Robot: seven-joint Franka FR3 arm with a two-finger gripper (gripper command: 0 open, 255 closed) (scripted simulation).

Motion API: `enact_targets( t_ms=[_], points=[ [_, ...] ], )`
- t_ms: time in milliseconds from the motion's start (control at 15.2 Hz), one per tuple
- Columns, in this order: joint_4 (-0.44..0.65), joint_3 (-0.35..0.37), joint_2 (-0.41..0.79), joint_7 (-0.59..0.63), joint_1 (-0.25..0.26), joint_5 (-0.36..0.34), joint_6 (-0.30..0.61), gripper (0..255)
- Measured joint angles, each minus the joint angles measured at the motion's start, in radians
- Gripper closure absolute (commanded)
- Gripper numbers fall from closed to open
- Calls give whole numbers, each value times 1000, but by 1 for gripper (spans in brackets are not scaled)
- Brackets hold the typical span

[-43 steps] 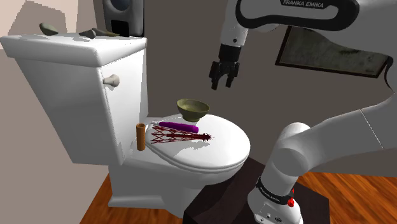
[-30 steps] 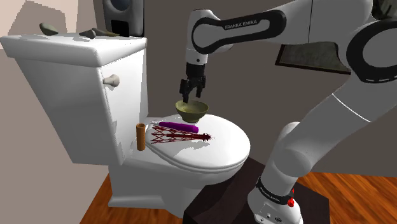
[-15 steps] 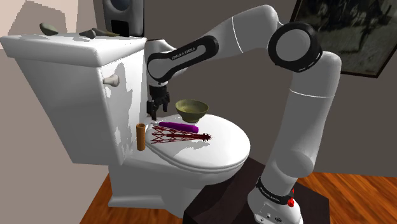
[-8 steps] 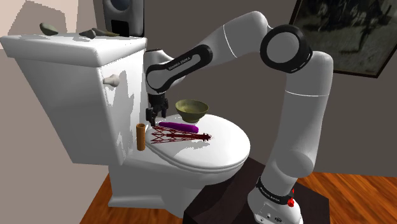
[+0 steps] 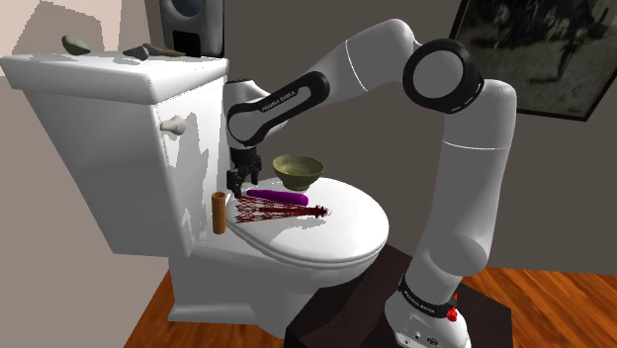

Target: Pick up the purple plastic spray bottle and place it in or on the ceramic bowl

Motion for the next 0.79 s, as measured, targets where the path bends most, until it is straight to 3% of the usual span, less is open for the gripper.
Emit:
enact_targets(
  t_ms=[792],
  points=[
    [9,0,-5,-2,0,1,-15,255]
  ],
)
